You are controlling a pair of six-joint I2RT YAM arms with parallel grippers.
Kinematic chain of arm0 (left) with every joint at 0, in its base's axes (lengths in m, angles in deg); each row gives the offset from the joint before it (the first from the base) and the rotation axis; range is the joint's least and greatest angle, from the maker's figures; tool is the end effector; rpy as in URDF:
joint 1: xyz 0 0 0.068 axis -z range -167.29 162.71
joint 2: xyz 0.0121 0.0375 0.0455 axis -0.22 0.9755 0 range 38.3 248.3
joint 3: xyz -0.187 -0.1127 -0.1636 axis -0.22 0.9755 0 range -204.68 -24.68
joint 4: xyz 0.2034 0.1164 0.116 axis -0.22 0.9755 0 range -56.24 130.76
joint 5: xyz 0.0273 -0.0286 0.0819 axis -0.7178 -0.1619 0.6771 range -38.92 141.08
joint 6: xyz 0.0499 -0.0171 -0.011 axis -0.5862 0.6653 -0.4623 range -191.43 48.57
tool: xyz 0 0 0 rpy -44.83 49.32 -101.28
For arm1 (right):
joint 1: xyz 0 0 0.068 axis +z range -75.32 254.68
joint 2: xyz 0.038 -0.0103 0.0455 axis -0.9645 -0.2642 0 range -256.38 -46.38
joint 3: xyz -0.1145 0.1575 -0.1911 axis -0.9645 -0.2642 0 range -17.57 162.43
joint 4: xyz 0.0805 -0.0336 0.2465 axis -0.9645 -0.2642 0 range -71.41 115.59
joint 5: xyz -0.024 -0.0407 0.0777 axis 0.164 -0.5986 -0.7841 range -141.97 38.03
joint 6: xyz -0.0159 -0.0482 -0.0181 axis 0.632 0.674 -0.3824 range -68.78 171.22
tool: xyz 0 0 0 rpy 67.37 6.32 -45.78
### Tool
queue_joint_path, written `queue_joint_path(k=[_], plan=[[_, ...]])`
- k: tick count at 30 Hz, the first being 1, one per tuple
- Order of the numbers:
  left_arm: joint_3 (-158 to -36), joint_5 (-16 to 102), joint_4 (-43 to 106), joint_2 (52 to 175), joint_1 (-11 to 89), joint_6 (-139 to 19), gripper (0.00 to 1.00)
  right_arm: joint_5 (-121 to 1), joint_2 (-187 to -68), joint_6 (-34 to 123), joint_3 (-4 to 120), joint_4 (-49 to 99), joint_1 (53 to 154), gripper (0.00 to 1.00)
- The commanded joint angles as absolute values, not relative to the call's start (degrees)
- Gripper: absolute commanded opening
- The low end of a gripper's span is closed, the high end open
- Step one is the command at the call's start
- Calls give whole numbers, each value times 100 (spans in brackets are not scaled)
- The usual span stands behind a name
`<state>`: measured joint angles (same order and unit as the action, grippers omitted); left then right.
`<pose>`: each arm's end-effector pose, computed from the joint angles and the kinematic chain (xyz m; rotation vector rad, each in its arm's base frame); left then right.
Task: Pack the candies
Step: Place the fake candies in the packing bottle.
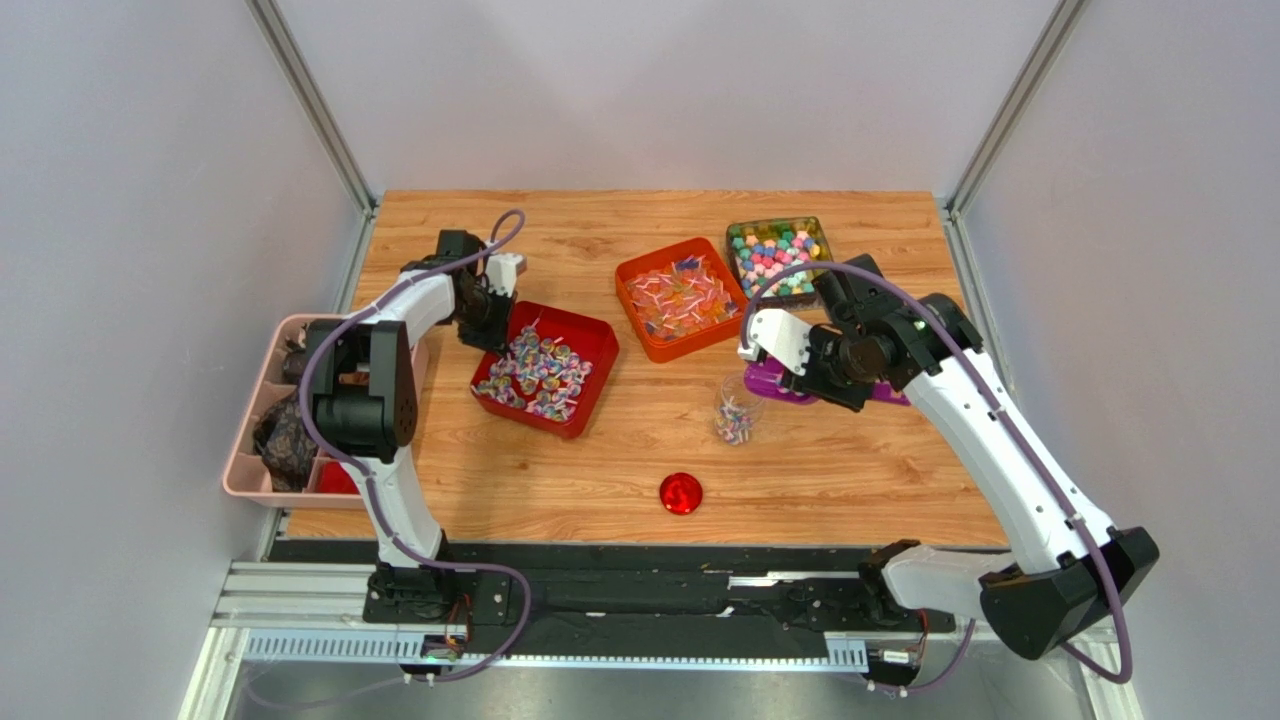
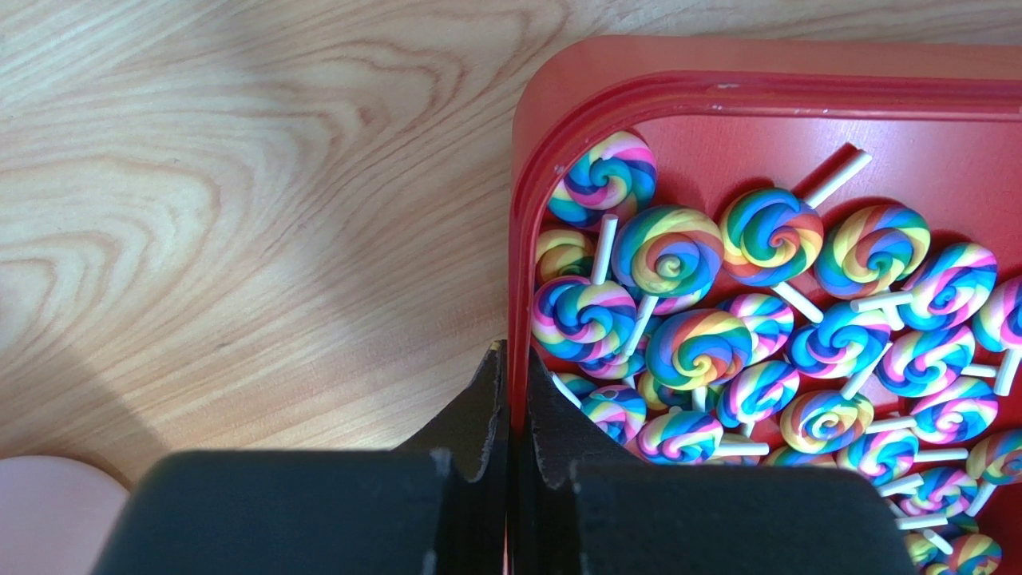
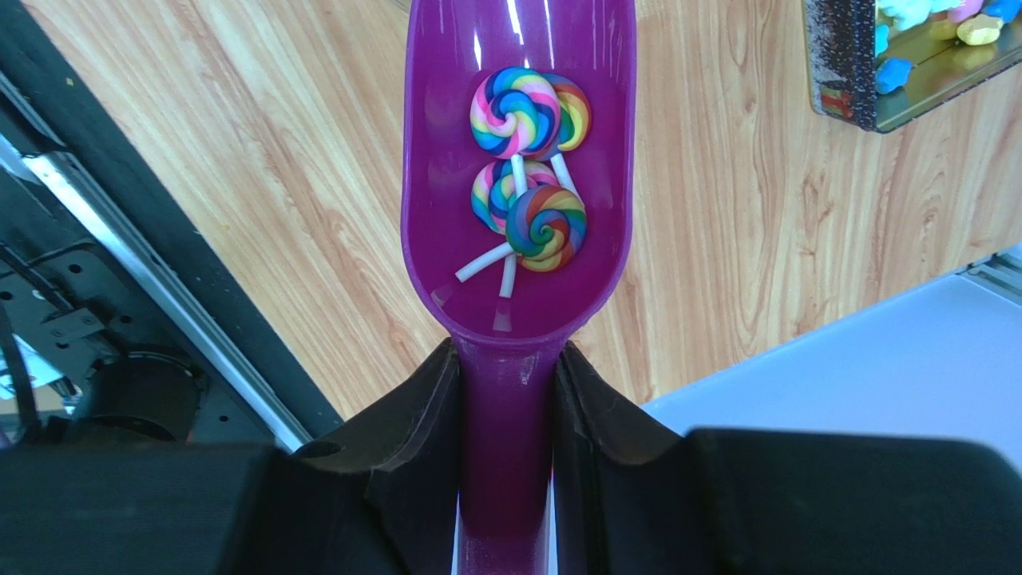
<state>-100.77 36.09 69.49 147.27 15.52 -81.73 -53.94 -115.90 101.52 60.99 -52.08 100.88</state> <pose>0.3829 -0.0280 0.1796 0.3798 2.7096 -0.3252 0.1791 0.0894 0.3565 -1.7214 2.1690 -0.0625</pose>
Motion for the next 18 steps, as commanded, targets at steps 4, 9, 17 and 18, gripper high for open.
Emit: queue_joint_path(k=[4, 9, 17, 18], plan=[[-10097, 3192, 6918, 14324, 1482, -8180, 0, -4810, -11819, 10474, 6461, -6116, 10078, 0], [-10079, 3174, 6892, 14351, 1473, -8162, 0, -4678, -11845, 10501, 6452, -6213, 10157, 0], [-10088, 3130, 6883, 14377, 1473, -8136, 0, -4345, -11977, 10430, 6522, -6450, 10482, 0], [-10088, 3130, 6883, 14377, 1473, -8136, 0, -4318, -11994, 10430, 6514, -6459, 10509, 0]])
